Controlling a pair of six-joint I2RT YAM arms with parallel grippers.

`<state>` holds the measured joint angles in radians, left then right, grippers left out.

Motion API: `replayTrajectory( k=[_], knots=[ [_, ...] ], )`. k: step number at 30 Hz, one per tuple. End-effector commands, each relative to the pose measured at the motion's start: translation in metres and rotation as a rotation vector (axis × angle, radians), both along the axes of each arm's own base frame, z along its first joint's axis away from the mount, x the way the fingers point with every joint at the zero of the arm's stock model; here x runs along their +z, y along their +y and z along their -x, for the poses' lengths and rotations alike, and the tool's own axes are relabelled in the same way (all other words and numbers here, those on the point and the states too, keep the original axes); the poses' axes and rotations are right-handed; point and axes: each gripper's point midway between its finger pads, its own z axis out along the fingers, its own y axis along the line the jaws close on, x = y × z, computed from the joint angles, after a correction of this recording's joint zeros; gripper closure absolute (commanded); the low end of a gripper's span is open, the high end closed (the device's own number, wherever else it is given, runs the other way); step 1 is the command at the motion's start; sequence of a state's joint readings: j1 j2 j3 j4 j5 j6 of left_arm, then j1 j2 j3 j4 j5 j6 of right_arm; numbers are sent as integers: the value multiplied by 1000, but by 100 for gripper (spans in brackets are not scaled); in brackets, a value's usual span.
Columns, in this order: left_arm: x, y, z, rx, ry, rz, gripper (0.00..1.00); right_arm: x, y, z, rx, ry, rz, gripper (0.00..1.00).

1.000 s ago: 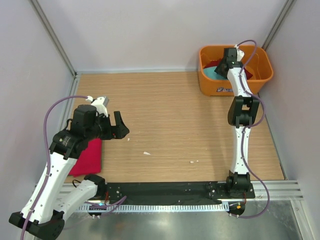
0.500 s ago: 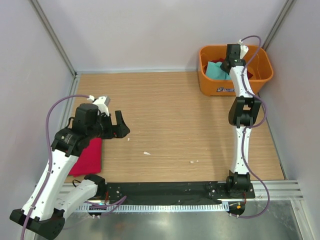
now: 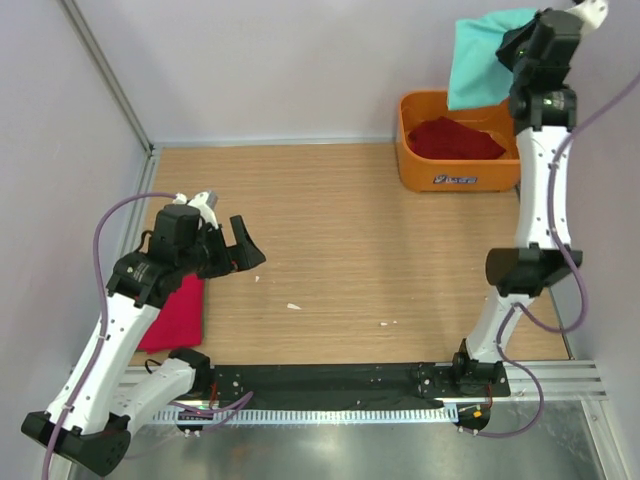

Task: Fold and stack the t-shirts
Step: Move the tshirt to the center of the board

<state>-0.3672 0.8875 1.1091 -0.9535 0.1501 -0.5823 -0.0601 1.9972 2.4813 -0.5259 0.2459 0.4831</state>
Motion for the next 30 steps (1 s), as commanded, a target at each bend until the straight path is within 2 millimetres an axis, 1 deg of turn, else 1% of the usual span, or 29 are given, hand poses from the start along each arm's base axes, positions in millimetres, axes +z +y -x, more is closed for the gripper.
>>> replayTrajectory(
  k=[1, 2, 3, 4, 5, 6, 7, 9, 10, 11, 12, 13, 14, 15, 16, 17, 18, 19, 20, 21, 22, 23, 24, 25, 26, 27, 28, 29, 30],
  knots=[
    [25, -15, 3, 3, -22, 124, 0, 62, 38, 58, 159, -125, -93, 99],
    [28, -16, 7, -1, -30, 149, 0, 65, 50, 68, 213, -127, -121, 99],
    [30, -19, 9, -12, -33, 173, 1, 76, 80, 89, 364, -140, -166, 98],
    [38, -24, 11, -20, -50, 212, 2, 59, 91, 92, 410, -94, -205, 99],
    [40, -24, 12, -17, -55, 228, 4, 51, 111, 99, 477, -67, -243, 99],
    [45, -25, 15, -19, -70, 248, 4, 49, 126, 105, 532, -71, -288, 98],
    [52, -28, 17, -25, -80, 279, 5, 28, 147, 118, 623, -12, -318, 97],
    [57, -30, 18, -28, -92, 307, 6, 1, 194, 135, 737, 63, -350, 82],
    [58, -31, 19, -26, -89, 314, 7, -42, 215, 141, 802, 170, -387, 76],
    [57, -30, 19, -18, -84, 318, 9, -51, 224, 155, 830, 194, -391, 58],
    [51, -29, 19, -9, -60, 306, 9, -69, 241, 167, 867, 242, -393, 51],
    [45, -27, 18, 5, -42, 289, 10, -116, 246, 174, 864, 346, -396, 43],
    [36, -21, 14, 32, -30, 245, 12, -124, 247, 189, 871, 365, -394, 33],
    [17, -16, 16, 55, 58, 185, 13, -145, 252, 200, 879, 423, -394, 32],
    [7, -13, 16, 59, 97, 145, 15, -185, 250, 214, 869, 514, -383, 31],
    [-1, -13, 17, 43, 128, 111, 17, -194, 248, 226, 862, 534, -355, 30],
    [-9, -13, 19, 40, 167, 88, 18, -211, 245, 238, 854, 583, -334, 28],
    [-20, -15, 17, 36, 198, 69, 20, -240, 247, 255, 855, 653, -309, 27],
    [-24, -20, 16, 26, 202, 64, 20, -244, 243, 266, 845, 649, -269, 26],
    [-25, -26, 9, 21, 176, 73, 21, -252, 245, 274, 856, 652, -257, 26],
    [-30, -29, 6, 16, 173, 72, 21, -280, 246, 290, 864, 716, -253, 26],
    [-44, -33, 3, 14, 205, 58, 24, -290, 252, 302, 894, 737, -236, 28],
    [-48, -41, 0, -3, 208, 66, 26, -296, 256, 310, 917, 744, -220, 32],
    [-62, -49, -7, -16, 236, 60, 31, -316, 258, 319, 935, 768, -182, 43],
    [-72, -51, -5, -23, 274, 53, 33, -326, 259, 326, 942, 795, -178, 47],
    [-74, -62, -12, -56, 267, 80, 34, -330, 261, 322, 947, 767, -164, 50],
    [-79, -69, -15, -73, 278, 92, 36, -343, 259, 324, 944, 778, -159, 52],
    [-94, -76, -19, -85, 316, 87, 36, -346, 260, 320, 939, 764, -154, 52],
    [-95, -86, -30, -103, 293, 108, 37, -348, 258, 308, 913, 728, -125, 52]
  ],
)
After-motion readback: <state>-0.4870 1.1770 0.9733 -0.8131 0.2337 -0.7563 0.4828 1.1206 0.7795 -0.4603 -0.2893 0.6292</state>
